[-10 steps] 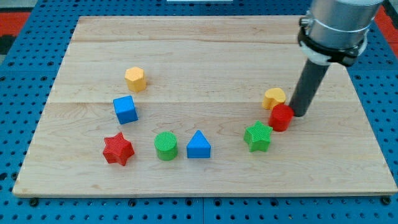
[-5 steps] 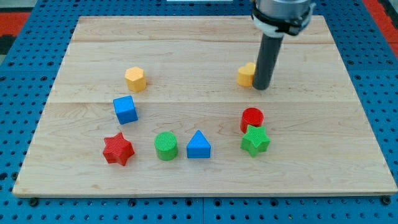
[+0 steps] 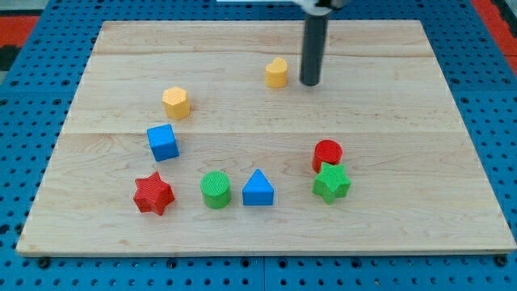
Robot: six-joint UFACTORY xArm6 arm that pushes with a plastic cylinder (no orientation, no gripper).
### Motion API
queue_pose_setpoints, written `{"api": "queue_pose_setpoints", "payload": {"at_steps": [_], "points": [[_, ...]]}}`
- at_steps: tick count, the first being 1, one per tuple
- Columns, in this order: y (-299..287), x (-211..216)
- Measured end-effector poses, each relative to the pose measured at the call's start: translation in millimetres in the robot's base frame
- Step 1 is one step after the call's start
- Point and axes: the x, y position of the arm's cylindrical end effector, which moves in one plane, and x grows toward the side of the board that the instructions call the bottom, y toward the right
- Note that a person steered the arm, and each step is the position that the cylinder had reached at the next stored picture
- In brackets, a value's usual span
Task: Move the yellow heart closer to yellow hexagon
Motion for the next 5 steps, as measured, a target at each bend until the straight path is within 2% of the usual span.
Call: {"api": "queue_pose_setpoints", "payload": {"at_steps": [1, 2, 3, 5], "points": [[-23, -12], [-121, -12], [-138, -12], [-114, -12]]}}
